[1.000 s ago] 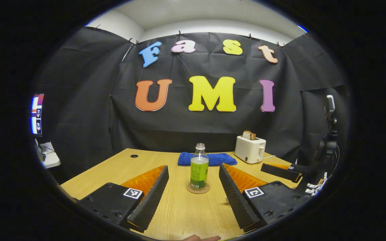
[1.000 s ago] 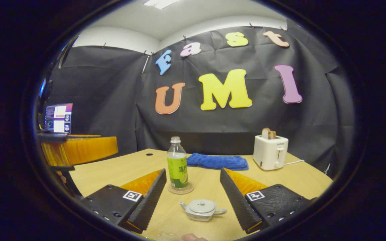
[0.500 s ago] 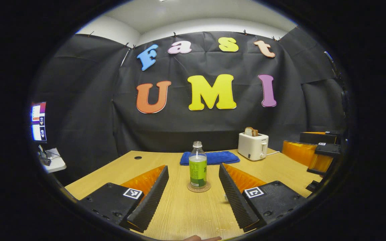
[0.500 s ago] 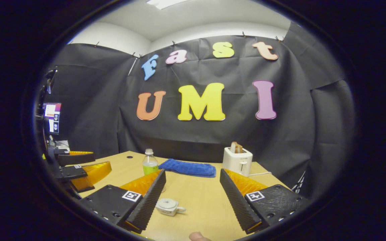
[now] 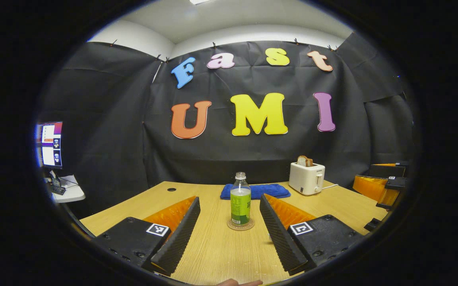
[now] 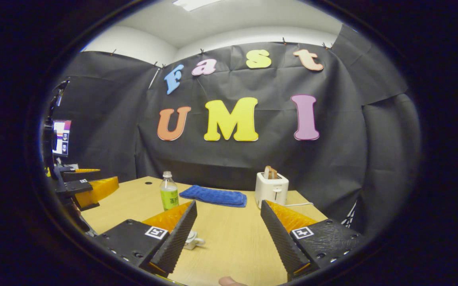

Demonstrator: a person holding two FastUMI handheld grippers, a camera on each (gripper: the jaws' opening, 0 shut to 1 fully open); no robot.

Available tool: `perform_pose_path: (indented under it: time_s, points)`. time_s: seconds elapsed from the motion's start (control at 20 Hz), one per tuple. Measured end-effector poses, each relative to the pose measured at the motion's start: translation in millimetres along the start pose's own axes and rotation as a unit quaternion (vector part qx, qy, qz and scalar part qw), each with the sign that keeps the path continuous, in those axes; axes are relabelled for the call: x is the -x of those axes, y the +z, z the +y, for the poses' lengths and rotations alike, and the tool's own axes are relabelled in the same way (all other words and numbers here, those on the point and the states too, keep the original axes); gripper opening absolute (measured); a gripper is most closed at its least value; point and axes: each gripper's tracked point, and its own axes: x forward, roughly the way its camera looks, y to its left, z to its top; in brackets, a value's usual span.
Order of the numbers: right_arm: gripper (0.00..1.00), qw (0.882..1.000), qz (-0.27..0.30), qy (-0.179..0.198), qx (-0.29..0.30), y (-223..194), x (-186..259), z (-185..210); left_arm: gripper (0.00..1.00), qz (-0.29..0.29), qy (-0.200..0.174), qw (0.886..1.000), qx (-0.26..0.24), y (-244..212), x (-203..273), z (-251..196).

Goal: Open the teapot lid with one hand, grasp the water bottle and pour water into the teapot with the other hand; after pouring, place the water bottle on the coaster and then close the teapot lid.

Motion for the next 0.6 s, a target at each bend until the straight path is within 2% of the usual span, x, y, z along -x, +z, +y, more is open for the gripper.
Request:
perform_pose_path:
  time_s: [0.6]
  points:
    - [0.96,1.000,-0.009,-0.001,0.017,6.2,7.5,6.7,0.94,0.006,-0.008,1.000,0.004,-3.9,0.5,-4.1]
